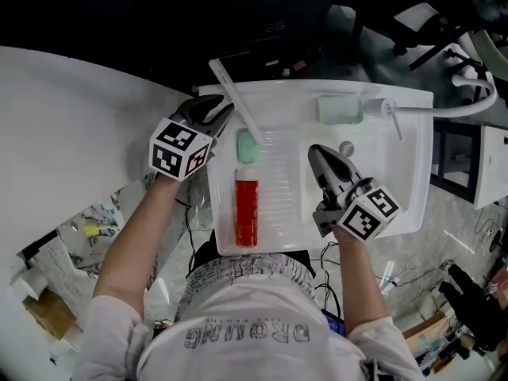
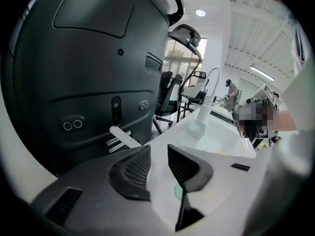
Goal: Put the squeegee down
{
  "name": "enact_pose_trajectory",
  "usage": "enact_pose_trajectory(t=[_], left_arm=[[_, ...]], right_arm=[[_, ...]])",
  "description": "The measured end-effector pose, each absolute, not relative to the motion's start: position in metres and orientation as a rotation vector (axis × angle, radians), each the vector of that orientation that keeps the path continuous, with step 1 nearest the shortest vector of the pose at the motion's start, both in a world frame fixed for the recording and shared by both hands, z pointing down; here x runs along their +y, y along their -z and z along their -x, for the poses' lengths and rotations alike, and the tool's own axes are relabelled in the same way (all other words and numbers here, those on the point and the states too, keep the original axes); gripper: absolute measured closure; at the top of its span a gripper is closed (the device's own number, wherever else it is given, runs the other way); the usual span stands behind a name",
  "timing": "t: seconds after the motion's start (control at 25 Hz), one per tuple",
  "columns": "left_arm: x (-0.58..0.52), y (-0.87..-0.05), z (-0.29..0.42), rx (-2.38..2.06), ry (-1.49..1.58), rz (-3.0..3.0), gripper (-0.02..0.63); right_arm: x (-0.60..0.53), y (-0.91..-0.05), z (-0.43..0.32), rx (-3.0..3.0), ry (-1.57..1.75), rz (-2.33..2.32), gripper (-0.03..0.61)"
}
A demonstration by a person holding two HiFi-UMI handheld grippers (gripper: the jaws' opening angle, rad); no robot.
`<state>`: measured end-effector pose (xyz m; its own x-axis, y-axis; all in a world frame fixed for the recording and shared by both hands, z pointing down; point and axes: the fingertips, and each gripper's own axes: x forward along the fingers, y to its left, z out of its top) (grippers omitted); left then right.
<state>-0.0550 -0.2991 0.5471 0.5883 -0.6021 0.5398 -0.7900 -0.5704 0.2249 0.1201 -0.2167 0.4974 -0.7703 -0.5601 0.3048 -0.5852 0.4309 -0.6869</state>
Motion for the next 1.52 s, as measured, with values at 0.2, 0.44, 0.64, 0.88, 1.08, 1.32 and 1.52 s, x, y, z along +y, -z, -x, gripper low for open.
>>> enact_pose_trajectory(t=[0.2,0.44,0.64,0.88,1.08,1.32,1.52], left_arm=[[-0.294,-0.540,0.063,-1.131,-0.563,-2.377,0.492],[-0.288,-0.513,0.075,-1.176,-0.509,-2.402,0.494],[-0.278,-0.478,0.080,-1.222,-0.434,-2.442,0.494],[-0.257,-0.447,0.086,-1.247,-0.361,-2.480,0.494],[-0.236,-0.431,0.092,-1.238,-0.310,-2.501,0.494],[-0.209,-0.419,0.101,-1.224,-0.248,-2.498,0.494],[-0.186,-0.408,0.108,-1.211,-0.201,-2.506,0.500]], right_arm=[[-0.215,-0.490,-0.116,-2.646,-1.266,-1.056,0.571],[-0.213,-0.475,-0.108,-2.676,-1.230,-1.061,0.571],[-0.210,-0.460,-0.101,-2.702,-1.192,-1.064,0.571],[-0.201,-0.442,-0.089,-2.726,-1.148,-1.065,0.571],[-0.189,-0.427,-0.076,-2.748,-1.106,-1.071,0.571],[-0.170,-0.412,-0.062,-2.763,-1.061,-1.079,0.571],[-0.159,-0.402,-0.049,-2.775,-1.032,-1.090,0.571]])
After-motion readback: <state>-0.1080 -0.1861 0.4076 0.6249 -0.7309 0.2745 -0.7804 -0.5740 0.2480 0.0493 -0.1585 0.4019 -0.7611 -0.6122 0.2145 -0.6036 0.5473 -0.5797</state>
